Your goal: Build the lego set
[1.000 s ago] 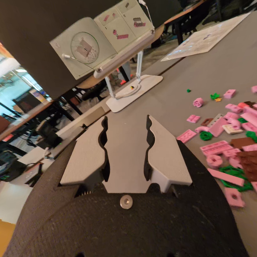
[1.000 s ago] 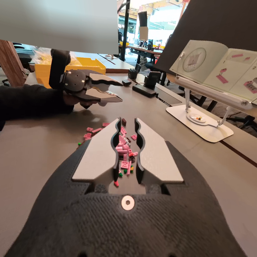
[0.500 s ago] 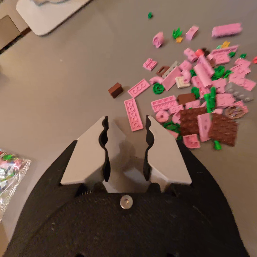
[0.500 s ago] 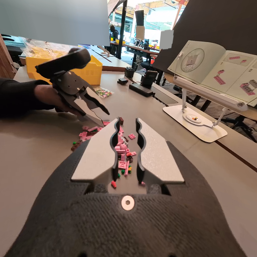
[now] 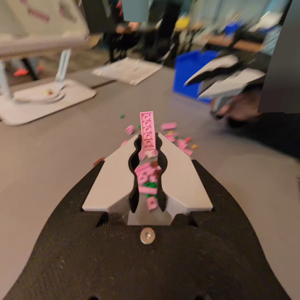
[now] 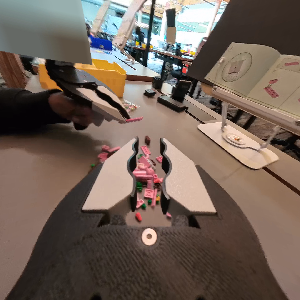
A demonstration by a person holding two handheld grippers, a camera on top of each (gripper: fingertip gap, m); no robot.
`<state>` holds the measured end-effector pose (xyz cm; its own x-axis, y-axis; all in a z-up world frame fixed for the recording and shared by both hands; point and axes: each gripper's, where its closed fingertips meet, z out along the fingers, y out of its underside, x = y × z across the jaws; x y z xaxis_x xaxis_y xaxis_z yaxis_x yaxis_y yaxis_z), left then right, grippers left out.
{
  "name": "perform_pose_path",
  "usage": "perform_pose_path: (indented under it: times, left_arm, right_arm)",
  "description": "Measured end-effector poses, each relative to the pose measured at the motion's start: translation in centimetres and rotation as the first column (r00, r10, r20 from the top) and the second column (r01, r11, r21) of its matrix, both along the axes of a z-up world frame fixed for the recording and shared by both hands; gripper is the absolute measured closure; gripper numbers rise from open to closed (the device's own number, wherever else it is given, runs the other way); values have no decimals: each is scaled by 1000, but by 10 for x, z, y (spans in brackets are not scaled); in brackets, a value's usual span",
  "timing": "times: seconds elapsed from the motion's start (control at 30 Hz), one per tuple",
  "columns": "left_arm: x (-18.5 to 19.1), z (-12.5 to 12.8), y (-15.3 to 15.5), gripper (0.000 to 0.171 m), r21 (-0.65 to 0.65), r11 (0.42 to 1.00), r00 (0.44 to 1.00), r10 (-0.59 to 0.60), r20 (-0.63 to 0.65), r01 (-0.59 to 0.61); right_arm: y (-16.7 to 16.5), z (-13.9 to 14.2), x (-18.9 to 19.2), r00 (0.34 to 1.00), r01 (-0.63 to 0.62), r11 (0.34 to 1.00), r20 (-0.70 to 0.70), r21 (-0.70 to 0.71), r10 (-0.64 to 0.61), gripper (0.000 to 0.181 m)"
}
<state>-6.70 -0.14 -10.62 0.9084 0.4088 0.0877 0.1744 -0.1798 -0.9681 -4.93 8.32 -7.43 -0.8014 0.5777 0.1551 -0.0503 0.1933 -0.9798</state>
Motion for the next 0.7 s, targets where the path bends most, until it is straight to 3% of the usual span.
perform_pose_path:
  times: [0.17, 0.37, 0.53, 0.63, 0.7]
  left_arm:
    - [54, 36, 31, 154, 236, 945, 972, -234, 1, 227]
    - [86, 52, 52, 155, 419, 853, 922, -379, 86, 311]
    - [86, 39, 58, 155, 315, 897, 941, -336, 32, 309]
    - [88, 35, 61, 154, 281, 909, 947, -322, 4, 308]
    - [79, 30, 60, 132, 229, 941, 968, -248, -34, 249]
  right_arm:
    - [-22, 17, 21, 969, -177, 946, 118, -273, 215, 120]
    - [-41, 26, 44, 885, -296, 833, 194, -467, 423, 127]
    - [-42, 34, 54, 834, -342, 757, 193, -556, 518, 166]
    - [-42, 34, 55, 825, -348, 760, 206, -549, 527, 166]
    - [-36, 39, 55, 832, -352, 766, 195, -538, 519, 166]
